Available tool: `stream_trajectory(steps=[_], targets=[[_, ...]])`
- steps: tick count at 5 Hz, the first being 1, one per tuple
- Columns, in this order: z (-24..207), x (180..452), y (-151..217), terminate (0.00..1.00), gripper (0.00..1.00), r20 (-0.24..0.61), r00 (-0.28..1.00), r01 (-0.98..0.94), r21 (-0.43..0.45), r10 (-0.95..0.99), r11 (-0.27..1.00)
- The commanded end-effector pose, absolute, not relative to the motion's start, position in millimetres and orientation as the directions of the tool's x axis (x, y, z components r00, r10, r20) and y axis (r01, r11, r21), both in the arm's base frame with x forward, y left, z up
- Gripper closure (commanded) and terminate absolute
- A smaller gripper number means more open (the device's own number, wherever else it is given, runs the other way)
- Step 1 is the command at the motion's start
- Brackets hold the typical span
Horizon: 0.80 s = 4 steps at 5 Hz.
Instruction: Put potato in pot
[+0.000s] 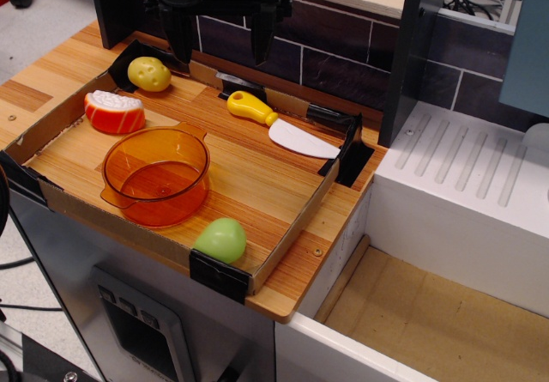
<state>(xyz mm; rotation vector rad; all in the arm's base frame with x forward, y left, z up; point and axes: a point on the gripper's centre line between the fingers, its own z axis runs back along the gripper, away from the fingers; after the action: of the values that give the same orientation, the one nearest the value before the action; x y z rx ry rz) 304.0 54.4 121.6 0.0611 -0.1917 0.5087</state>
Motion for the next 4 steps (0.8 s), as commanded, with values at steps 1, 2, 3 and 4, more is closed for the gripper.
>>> stream_trajectory(steps=[1, 2, 3, 4], targets=[[121.6, 304.0, 54.4, 0.0, 0.0, 0.197, 0.856, -0.489, 0.011, 0.478, 0.872], [131.4, 319.3, 79.7, 0.0, 0.0, 0.195, 0.7, -0.687, -0.078, 0.687, 0.723], [129.9, 332.3, 109.1, 0.0, 0.0, 0.211, 0.544, -0.814, -0.104, 0.812, 0.572], [128.1, 340.0, 137.3, 0.0, 0.0, 0.187, 0.402, -0.894, -0.131, 0.896, 0.428]])
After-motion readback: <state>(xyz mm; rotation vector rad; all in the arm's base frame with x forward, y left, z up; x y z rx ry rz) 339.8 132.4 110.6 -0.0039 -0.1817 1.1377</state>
